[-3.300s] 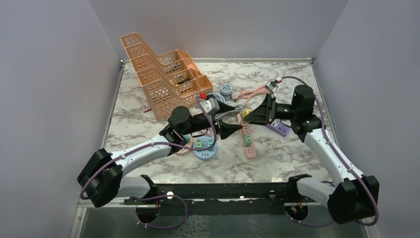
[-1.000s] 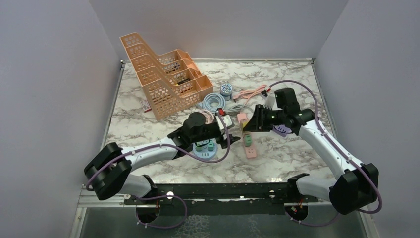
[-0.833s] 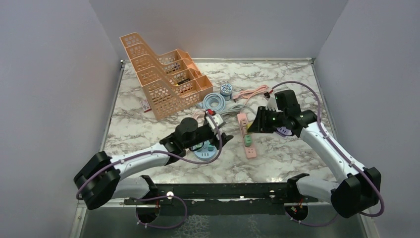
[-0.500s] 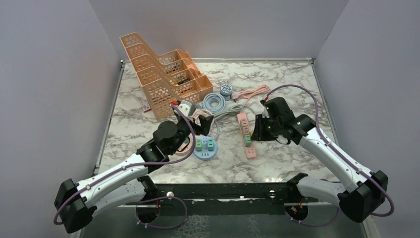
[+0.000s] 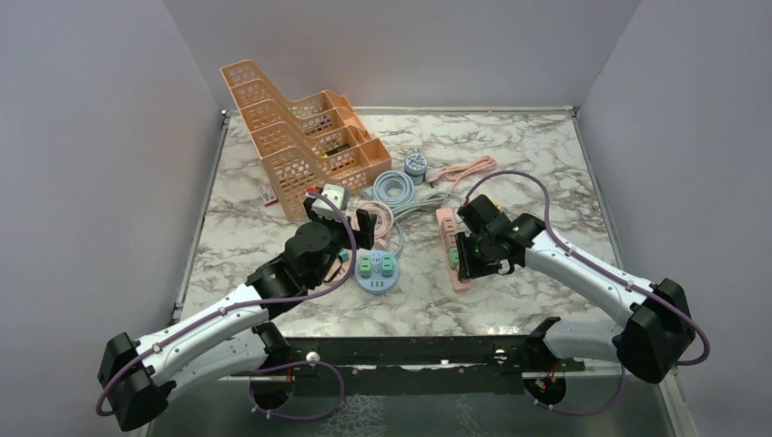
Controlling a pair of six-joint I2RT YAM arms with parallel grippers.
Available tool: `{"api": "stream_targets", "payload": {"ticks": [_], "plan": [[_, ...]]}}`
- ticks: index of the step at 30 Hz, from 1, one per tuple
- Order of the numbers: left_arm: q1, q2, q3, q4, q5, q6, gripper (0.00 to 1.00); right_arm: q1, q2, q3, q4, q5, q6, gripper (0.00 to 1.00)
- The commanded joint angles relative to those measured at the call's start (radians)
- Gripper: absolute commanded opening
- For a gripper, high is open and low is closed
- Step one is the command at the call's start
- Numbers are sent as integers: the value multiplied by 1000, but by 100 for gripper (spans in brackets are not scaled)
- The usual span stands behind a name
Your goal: Insert the plug
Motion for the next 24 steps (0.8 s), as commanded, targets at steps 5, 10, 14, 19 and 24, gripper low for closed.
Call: {"api": "stream_targets", "payload": {"ticks": [5,10,14,19,24], "plan": [[3,-13,-7,-1,-41,-15,82,10,32,-26,51,29,11,1],[3,-21,-7,3,-44,-11,82,10,38,-57,105,-1,36,1],[2,-21,-7,3,-46,-9,82,10,43,-60,108,24,54,1],[2,-23,-8,9,-47,-11,82,10,39,-68,130,44,68,1],[2,-25,-7,6,-46,-10,82,10,32,-68,124,65,81,1]]}}
